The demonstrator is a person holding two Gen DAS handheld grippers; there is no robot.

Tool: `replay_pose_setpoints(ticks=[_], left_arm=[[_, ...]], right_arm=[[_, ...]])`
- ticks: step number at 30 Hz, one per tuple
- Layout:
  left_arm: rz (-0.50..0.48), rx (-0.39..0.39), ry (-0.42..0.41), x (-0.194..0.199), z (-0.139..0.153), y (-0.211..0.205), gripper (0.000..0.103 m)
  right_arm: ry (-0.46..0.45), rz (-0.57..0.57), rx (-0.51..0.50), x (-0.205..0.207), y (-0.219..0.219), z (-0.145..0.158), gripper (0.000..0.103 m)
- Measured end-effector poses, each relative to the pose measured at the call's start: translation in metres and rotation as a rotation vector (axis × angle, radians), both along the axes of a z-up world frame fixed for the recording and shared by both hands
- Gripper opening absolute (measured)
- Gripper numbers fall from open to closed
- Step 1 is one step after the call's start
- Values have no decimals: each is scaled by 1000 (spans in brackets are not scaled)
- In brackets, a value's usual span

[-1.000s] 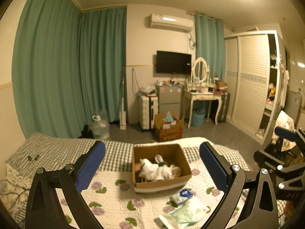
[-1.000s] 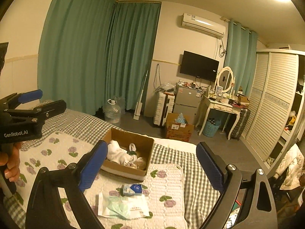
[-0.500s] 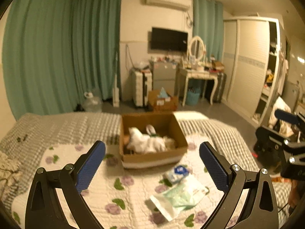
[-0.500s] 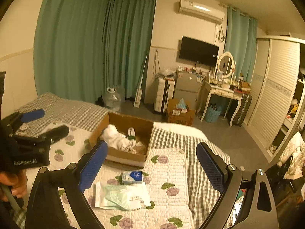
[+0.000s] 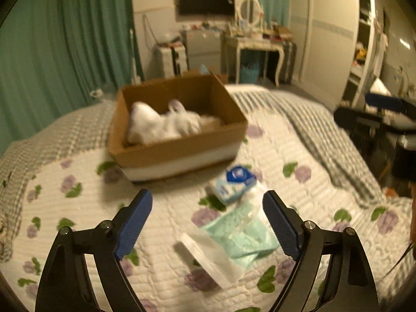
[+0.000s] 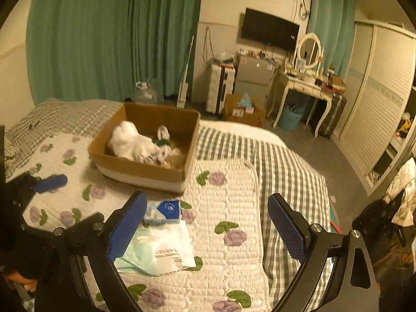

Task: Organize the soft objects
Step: 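Grasp the white-teal cleansing towel pack with the left tool while the right grasps the blue tissue pack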

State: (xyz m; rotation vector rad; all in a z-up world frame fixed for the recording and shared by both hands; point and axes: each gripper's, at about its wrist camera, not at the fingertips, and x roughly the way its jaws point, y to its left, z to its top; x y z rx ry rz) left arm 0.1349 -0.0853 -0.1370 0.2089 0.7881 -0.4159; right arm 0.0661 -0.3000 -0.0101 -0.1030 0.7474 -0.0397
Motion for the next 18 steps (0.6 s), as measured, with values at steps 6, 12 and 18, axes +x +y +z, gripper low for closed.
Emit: replay_pose_setpoints(ticks=[6,12,18], left_arm=[[-57,57,105,20,-53,-21,87],[-79,80,206,34,-95,-25,77],[-89,67,252,30,-107,-14,37]], right_arm=[[80,-18,36,20,-18,-34,95],[135,-9,65,44,-19,-60,95],[203,30,60,74,-3,-92,95]])
